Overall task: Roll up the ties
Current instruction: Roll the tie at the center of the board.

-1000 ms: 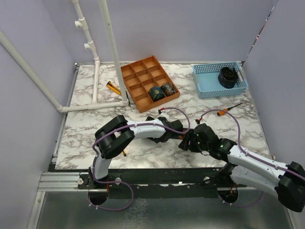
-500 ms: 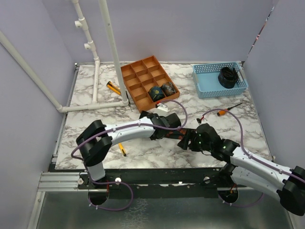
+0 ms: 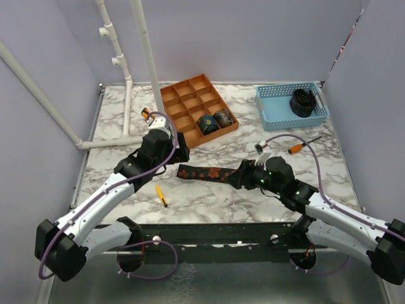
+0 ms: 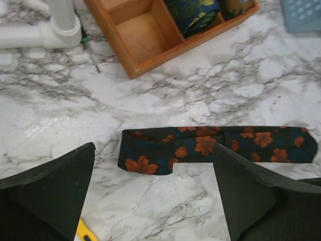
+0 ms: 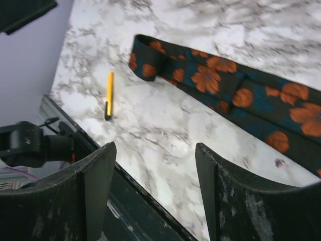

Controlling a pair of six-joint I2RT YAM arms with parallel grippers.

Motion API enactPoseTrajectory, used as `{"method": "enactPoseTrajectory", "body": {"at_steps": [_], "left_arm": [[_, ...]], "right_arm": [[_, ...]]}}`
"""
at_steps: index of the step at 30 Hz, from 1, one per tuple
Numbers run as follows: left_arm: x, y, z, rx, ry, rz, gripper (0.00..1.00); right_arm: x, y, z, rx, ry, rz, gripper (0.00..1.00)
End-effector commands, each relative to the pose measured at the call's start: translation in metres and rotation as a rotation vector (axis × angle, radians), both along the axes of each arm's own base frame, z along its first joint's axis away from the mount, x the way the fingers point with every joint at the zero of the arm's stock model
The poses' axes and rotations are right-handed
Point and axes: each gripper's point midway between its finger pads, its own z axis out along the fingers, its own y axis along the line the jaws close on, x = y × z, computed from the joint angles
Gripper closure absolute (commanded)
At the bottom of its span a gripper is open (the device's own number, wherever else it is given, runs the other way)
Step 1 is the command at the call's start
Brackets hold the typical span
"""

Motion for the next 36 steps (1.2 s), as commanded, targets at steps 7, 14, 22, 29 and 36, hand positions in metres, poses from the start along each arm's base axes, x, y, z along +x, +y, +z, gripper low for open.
{"method": "enactPoseTrajectory", "body": {"at_steps": [7,14,22,29,36], "left_arm": [[0.02,-0.005,0.014,-0.518,-0.119,-0.18,0.01],[0.022,0.012,0.015,-0.488,-0.137,-0.146,0.01],[0.014,0.036,0.01,-0.392,-0.171,-0.054,0.01],[0.011,0.036,-0.014,-0.374,-0.074,-0.04,0.02],[0.009,0.029,-0.029,-0.386,-0.002,-0.065,0.05]], "right_arm": [[0.038,0.082,0.01,0.039,0.113,0.139,0.41],[0.058,0.112,-0.006,-0.066,0.133,0.119,0.35],[0.067,0.129,-0.022,-0.102,0.157,0.094,0.34],[0.059,0.135,-0.049,-0.193,0.214,0.095,0.39],[0.065,0.124,-0.077,-0.267,0.258,0.017,0.41]]}}
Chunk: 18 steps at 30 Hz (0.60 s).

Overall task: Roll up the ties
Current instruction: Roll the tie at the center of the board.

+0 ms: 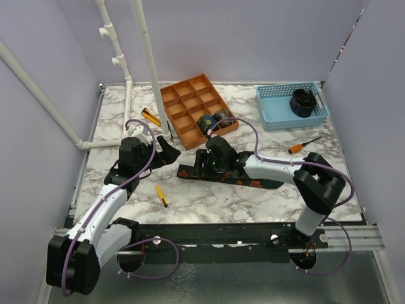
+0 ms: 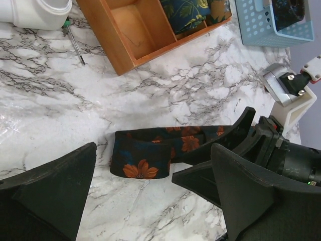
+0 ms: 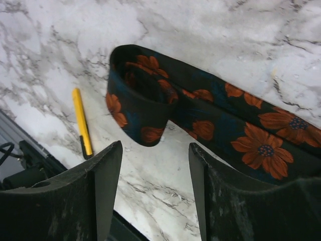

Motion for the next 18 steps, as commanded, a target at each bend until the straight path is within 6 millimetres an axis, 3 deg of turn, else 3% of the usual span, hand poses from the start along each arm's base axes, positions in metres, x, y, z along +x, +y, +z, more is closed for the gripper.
{"method": "enactPoseTrajectory", "body": {"at_steps": [1,10,18], "left_arm": [[-0.003,-0.002,-0.007,0.003,0.027,-0.024,0.05],[-0.005,-0.006,-0.02,0.008,0.073,-0.04,0.05],[-0.005,-0.005,-0.028,0.012,0.1,-0.032,0.06]], "right_arm": [[0.007,-0.009,-0.018,-0.082,0.015,-0.071,0.4],[0.013,-0.011,-0.028,-0.1,0.006,-0.091,0.41],[0.01,0.004,0.004,-0.021,-0.057,-0.001,0.35]]}}
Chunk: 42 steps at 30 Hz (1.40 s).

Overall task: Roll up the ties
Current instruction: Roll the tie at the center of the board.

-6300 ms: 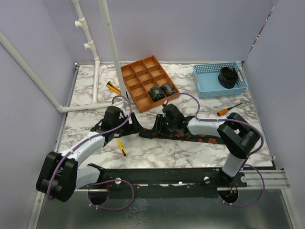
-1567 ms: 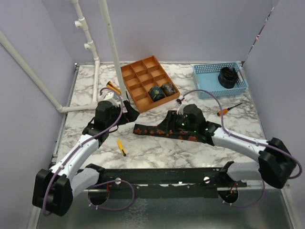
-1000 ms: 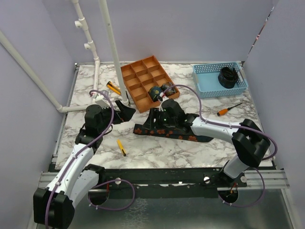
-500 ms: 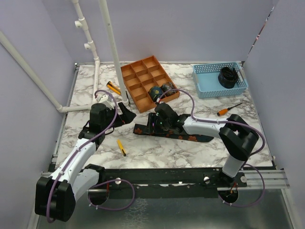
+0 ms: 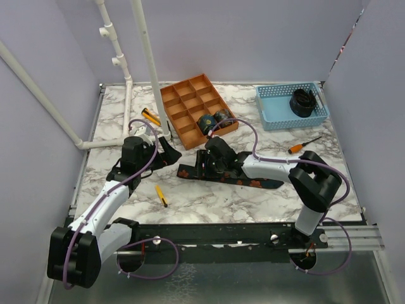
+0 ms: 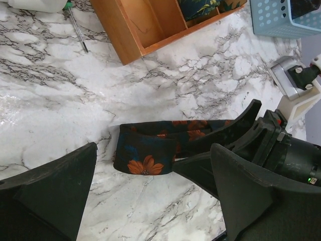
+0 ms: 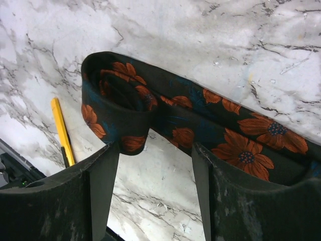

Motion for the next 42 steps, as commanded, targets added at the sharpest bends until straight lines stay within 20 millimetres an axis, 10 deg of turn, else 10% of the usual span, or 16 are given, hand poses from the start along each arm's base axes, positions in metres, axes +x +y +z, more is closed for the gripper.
{"method": "enactPoseTrajectory", "body": {"at_steps": [1,42], "left_arm": [[-0.005,-0.003,-0.008,-0.001,0.03,-0.017,0.06],[-0.019,-0.038,-0.06,0.046,0.204,-0.259,0.1]], "right_arm": [[0.004,0.014,0.028,0.046,-0.066,0.054,0.35],[0.003,-0.04,-0.05,-0.093,0.053,-0.039,0.49]]}}
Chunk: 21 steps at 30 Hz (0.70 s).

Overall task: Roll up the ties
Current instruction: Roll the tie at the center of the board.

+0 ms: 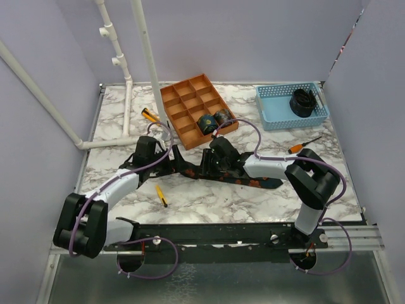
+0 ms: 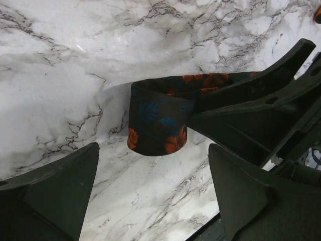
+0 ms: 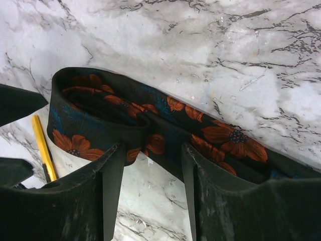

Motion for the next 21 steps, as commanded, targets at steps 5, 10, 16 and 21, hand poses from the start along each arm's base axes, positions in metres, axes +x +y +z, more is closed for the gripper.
{"method": "enactPoseTrajectory", "body": {"at_steps": [5,10,16,21], "left_arm": [[0.012,-0.009,-0.011,0.028,0.011,-0.082,0.16],[0.02,-0.016,-0.012,0.001,-0.011,-0.105,0.23],[0.022,-0.024,-0.017,-0.015,-0.011,-0.148,0.29],[0.017,-0.028,-0.026,-0.027,0.021,-0.185,0.35]], "right_arm": [[-0.017,-0.02,-0.033,-0.064,0.067,0.015,0.49],[-0.017,-0.017,-0.032,-0.057,0.061,0.033,0.49],[-0.019,-0.014,-0.031,-0.044,0.063,0.05,0.49],[-0.019,-0.014,-0.032,-0.043,0.062,0.058,0.5]]}}
